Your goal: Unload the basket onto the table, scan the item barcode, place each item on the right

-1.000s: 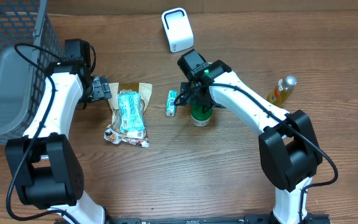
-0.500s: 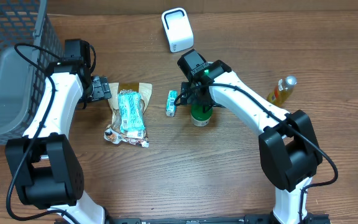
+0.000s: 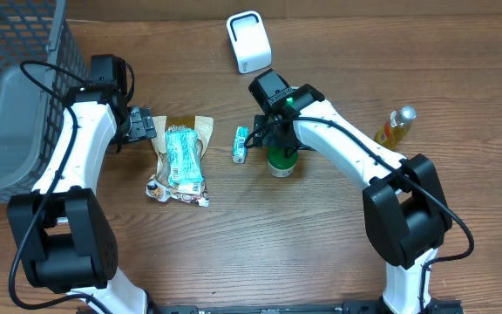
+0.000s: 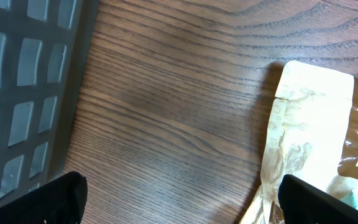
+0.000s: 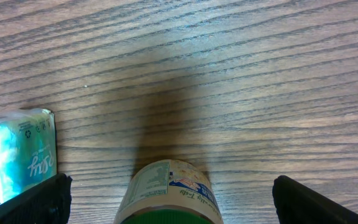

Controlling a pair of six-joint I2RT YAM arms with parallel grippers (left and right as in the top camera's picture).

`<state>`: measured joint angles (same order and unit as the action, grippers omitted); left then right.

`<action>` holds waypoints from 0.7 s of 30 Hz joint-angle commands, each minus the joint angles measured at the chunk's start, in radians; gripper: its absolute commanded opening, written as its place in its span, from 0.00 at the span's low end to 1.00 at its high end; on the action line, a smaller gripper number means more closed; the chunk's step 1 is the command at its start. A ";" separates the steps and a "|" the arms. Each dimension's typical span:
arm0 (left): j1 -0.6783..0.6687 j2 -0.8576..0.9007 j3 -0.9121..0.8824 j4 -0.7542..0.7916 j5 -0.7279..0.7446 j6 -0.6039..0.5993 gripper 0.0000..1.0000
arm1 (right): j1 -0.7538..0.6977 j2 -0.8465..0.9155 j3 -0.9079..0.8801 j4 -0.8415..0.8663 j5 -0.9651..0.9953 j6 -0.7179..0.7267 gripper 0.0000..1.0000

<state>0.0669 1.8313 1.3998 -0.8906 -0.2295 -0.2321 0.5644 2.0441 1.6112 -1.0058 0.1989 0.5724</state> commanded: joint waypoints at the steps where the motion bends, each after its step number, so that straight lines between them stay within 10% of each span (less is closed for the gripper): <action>1: -0.004 -0.001 0.005 0.002 -0.013 0.004 1.00 | 0.001 0.000 0.012 0.006 0.018 0.002 1.00; 21: -0.004 -0.001 0.005 0.002 -0.013 0.004 1.00 | 0.001 0.000 0.012 0.004 0.018 0.002 0.97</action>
<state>0.0669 1.8313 1.3998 -0.8906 -0.2295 -0.2321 0.5648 2.0441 1.6112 -1.0058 0.1993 0.5732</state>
